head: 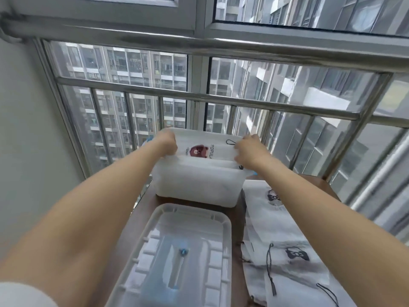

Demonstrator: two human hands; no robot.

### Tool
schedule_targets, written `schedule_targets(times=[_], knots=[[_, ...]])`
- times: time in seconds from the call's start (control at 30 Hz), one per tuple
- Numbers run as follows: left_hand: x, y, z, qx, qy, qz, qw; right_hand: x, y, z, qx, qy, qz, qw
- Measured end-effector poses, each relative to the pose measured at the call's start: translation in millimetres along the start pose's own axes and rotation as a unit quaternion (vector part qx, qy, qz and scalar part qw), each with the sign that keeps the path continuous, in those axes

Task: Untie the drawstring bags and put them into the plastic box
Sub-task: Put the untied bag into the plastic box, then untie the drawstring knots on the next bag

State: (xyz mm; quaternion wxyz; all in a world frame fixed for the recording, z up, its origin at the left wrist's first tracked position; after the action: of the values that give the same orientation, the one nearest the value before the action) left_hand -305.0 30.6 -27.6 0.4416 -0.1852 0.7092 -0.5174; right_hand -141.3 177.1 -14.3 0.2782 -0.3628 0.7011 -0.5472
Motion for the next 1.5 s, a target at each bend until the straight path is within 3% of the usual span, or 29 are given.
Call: schedule_targets(times=[0.13,0.3,0.5,0.67,0.83,1.07,1.27,1.5], knots=[[0,21,-8,0.035,0.013,-0.087,0.996,11,19,-5,0.085,-0.025,0.073,0.993],[-22,34,-9,0.045,0.033,-0.057,0.997,22,30,-6,0.108,-0.072,0.132,0.983],[-76,27,15,0.019,0.119,0.039,0.992,20,15,1,0.082,-0.048,-0.052,0.994],[-112,11,61,-0.068,0.173,0.109,0.976,-14,-34,52,-0.074,-0.004,-0.287,0.955],[-146,11,124,-0.146,0.232,0.174,0.946,-63,-24,115,-0.077,0.056,-0.310,0.946],[-177,90,169,-0.014,0.268,0.113,0.957,-116,19,180,-0.003,0.110,-0.232,0.966],[-174,166,197,0.126,0.286,-0.009,0.950,-144,58,203,0.075,0.130,-0.180,0.972],[-171,175,203,0.102,0.297,-0.033,0.949,-149,68,210,0.115,0.106,-0.190,0.969]])
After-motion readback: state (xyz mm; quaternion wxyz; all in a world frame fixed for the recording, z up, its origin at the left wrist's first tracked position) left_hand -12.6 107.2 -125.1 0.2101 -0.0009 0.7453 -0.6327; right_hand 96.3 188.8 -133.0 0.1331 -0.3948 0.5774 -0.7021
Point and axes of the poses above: each hand's wrist, its own z-axis away from the middle knuckle, its own y-axis out of the palm, x = y × z, the point moved 9 cm from there along -z, towards the middle knuckle, and after that the axes turned 8 degrees about -x, right-handed, at the moved point
